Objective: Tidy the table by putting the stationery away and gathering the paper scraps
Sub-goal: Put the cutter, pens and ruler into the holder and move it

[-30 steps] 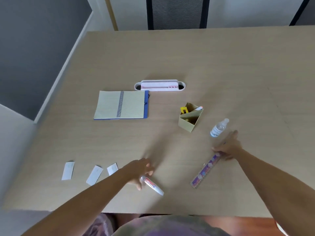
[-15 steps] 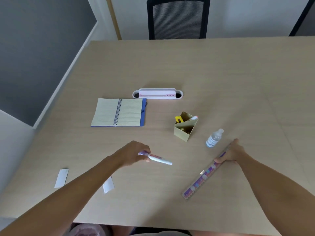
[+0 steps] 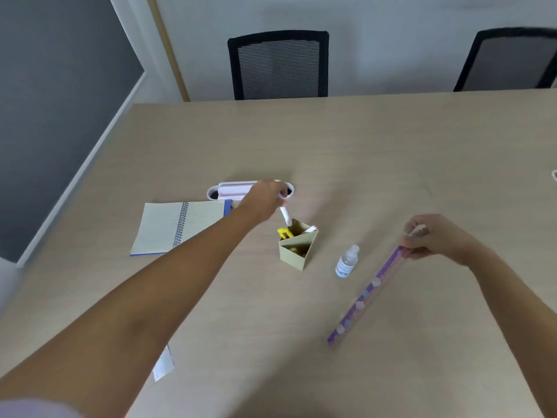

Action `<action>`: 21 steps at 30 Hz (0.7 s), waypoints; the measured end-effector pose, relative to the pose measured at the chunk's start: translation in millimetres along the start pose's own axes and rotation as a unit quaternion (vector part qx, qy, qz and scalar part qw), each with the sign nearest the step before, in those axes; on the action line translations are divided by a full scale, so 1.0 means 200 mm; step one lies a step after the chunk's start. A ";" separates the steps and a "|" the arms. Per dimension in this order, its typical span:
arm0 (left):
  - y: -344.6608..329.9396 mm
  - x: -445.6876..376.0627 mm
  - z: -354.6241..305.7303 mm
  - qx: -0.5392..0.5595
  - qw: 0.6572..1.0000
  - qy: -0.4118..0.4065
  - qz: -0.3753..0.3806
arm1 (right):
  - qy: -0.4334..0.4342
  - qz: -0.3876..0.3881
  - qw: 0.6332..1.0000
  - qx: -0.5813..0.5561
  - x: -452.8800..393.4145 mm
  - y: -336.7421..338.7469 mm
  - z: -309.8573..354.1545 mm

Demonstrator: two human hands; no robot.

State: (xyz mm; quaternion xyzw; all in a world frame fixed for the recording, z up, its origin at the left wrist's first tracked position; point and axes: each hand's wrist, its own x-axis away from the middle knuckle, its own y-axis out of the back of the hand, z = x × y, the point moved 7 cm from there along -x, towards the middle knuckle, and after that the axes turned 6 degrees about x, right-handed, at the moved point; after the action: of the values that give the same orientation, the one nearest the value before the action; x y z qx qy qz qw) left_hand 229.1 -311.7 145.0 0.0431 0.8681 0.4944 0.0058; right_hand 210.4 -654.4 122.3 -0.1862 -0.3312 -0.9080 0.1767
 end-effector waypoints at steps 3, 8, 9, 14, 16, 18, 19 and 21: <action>-0.02 -0.08 -0.10 0.014 1.000 -0.016 0.016 | 0.080 -0.055 0.995 -0.037 0.11 0.25 0.29; -0.12 -0.15 -0.12 -0.028 0.996 -0.011 0.079 | 0.179 -0.204 0.956 -0.114 0.16 0.46 0.59; -0.15 -0.14 -0.09 -0.035 0.996 -0.003 0.087 | 0.188 -0.235 0.947 -0.113 0.14 0.46 0.62; -0.28 -0.12 0.04 -0.026 0.995 0.030 0.087 | 0.201 -0.324 0.922 -0.062 0.03 0.35 0.74; -0.31 -0.10 0.09 0.030 0.993 0.067 0.096 | 0.221 -0.320 0.921 -0.008 -0.02 0.28 0.81; -0.34 -0.06 0.15 0.132 0.977 0.130 0.102 | 0.244 -0.316 0.915 0.054 -0.02 0.22 0.88; -0.34 -0.03 0.18 0.191 0.963 0.161 0.106 | 0.265 -0.309 0.910 0.080 -0.02 0.18 0.92; -0.37 0.04 0.24 0.309 0.920 0.205 0.127 | 0.314 -0.288 0.895 0.132 -0.01 0.09 1.00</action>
State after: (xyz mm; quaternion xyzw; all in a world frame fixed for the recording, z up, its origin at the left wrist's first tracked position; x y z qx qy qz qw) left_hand 218.7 -307.6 57.3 0.0502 0.9473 0.1962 -0.2482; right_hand 265.1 -533.7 274.2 0.2369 -0.4147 -0.8782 0.0255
